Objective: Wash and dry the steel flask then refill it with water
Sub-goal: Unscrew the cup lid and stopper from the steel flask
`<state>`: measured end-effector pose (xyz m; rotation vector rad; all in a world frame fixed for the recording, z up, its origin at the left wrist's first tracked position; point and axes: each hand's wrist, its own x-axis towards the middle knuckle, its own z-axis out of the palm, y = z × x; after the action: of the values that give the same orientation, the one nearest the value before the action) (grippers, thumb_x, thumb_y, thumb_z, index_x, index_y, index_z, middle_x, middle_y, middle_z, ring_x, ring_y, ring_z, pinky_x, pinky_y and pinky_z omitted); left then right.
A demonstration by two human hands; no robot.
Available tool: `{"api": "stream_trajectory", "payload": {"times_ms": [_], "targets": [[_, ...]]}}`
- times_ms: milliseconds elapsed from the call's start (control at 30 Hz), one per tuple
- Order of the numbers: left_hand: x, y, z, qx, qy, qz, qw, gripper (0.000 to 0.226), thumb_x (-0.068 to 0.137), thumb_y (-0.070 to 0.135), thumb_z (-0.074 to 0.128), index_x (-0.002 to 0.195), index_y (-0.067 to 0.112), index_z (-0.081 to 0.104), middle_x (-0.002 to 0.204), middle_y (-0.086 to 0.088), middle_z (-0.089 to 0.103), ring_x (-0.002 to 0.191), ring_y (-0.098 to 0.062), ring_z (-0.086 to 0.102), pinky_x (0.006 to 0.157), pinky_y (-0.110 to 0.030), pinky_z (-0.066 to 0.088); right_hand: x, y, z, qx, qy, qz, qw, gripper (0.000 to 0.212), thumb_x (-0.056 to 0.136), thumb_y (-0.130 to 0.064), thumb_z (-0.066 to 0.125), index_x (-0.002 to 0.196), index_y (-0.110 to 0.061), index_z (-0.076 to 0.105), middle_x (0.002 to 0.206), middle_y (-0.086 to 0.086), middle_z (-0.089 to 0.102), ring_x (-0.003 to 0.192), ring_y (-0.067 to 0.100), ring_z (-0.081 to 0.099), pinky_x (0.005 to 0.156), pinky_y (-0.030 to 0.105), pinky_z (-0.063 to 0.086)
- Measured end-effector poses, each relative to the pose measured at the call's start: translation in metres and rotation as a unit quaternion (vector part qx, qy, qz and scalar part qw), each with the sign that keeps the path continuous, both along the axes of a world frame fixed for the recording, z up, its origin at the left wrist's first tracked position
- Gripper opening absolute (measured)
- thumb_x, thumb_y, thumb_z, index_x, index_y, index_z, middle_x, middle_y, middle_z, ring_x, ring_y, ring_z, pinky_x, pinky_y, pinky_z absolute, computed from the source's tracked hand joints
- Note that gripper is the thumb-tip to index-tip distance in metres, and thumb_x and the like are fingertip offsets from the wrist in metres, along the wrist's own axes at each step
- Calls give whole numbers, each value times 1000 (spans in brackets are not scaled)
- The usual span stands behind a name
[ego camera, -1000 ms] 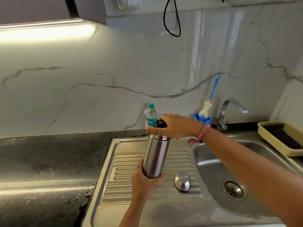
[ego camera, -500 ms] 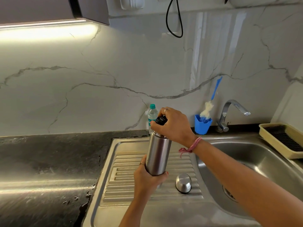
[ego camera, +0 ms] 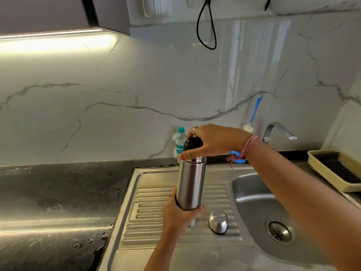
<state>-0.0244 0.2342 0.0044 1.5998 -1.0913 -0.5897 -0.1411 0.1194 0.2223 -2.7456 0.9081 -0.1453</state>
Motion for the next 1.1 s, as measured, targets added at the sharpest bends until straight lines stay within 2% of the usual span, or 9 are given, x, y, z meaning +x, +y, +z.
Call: {"api": "stream_trajectory", "payload": {"times_ms": [200, 433, 567, 667, 767, 867, 933, 1033, 1100], "targets": [[5, 0, -5, 3, -4, 6, 1000, 72, 52, 28, 96, 111, 38, 56, 97, 16, 67, 86, -1, 65, 75, -23, 56, 0, 2, -2, 23, -10, 26, 999, 49, 86, -55, 60, 111, -13, 57, 99, 2, 64, 83, 16, 60, 74, 26, 50], [11, 2, -12, 22, 7, -10, 1000, 82, 45, 36, 94, 119, 37, 57, 102, 12, 69, 89, -3, 67, 80, -33, 59, -10, -14, 17, 143, 56, 128, 980, 65, 83, -23, 75, 138, -35, 43, 135, -6, 49, 109, 13, 57, 87, 19, 45], [11, 3, -11, 22, 18, -8, 1000, 78, 48, 31, 95, 116, 37, 57, 101, 13, 68, 88, -4, 67, 80, -33, 59, -5, -6, 17, 62, 99, 26, 993, 90, 75, -63, 65, 147, -20, 33, 139, -2, 51, 110, 9, 53, 98, 26, 40], [11, 4, -11, 25, 21, -9, 999, 74, 50, 28, 95, 110, 43, 54, 101, 14, 68, 89, -4, 66, 79, -30, 58, 5, -1, 11, -28, 99, -37, 994, 89, 68, -83, 43, 114, -9, 60, 90, 5, 73, 82, 16, 68, 83, 31, 53], [12, 5, -12, 25, 13, -11, 1000, 75, 51, 28, 95, 111, 45, 53, 102, 15, 67, 91, -3, 65, 79, -27, 57, 9, -5, 10, 5, 83, -11, 996, 59, 84, -67, 51, 91, -11, 65, 79, 7, 72, 63, 13, 65, 67, 24, 50], [12, 6, -14, 22, 9, -9, 1000, 79, 53, 24, 96, 119, 38, 55, 101, 15, 67, 89, -2, 65, 76, -23, 56, 5, -10, 19, 53, 99, 75, 991, 38, 89, -40, 64, 119, -16, 62, 109, 1, 66, 82, 10, 65, 72, 16, 48], [13, 7, -16, 26, 11, -8, 1000, 80, 52, 25, 96, 120, 36, 55, 102, 14, 67, 90, -4, 65, 78, -27, 58, -1, -12, 25, 117, 85, 112, 983, 54, 84, -24, 73, 133, -30, 52, 129, -7, 50, 100, 9, 62, 81, 15, 49], [13, 6, -18, 37, 21, 0, 999, 77, 50, 28, 96, 113, 40, 55, 99, 14, 68, 87, -2, 66, 79, -33, 59, -2, -9, 23, 125, 104, 64, 985, 80, 78, -44, 75, 145, -37, 32, 139, -7, 45, 108, 12, 58, 95, 27, 46], [14, 4, -18, 37, 19, 3, 999, 75, 48, 31, 95, 110, 43, 55, 99, 14, 68, 85, 0, 65, 78, -31, 59, 5, -5, 13, 87, 134, -3, 987, 82, 75, -67, 64, 140, -23, 42, 118, 3, 65, 86, 16, 70, 80, 28, 57]]}}
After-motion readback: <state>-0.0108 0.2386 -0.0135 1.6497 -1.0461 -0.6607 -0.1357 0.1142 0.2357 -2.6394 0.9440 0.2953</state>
